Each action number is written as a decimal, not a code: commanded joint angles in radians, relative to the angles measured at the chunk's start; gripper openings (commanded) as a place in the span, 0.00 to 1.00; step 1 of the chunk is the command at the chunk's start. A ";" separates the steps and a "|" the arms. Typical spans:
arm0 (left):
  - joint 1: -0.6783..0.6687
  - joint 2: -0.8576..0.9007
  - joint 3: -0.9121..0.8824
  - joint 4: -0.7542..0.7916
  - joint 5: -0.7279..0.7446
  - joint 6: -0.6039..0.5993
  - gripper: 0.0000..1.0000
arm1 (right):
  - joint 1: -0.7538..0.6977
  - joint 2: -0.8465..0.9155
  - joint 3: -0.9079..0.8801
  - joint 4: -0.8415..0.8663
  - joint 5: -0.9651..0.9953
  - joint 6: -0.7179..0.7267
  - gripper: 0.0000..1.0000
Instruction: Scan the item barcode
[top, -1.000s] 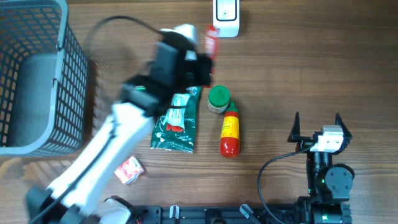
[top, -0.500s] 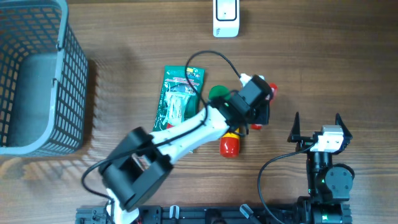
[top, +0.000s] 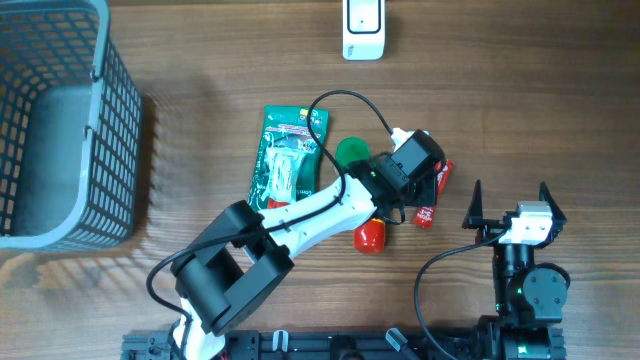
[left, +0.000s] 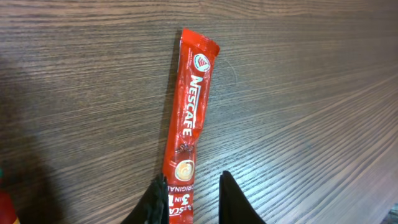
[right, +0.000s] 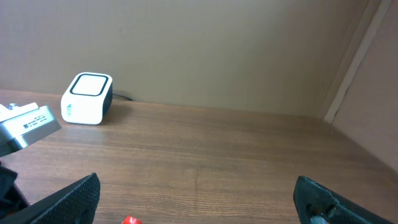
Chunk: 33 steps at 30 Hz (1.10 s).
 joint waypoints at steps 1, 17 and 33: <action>0.008 0.009 -0.004 -0.005 -0.018 0.003 0.04 | 0.002 -0.003 -0.001 0.004 -0.013 -0.012 1.00; 0.139 -0.195 0.034 -0.012 -0.122 0.114 0.04 | 0.002 -0.003 -0.001 0.004 -0.013 -0.012 1.00; 0.006 -0.667 0.088 0.206 -0.756 1.066 0.04 | 0.002 -0.003 -0.001 0.004 -0.013 -0.012 1.00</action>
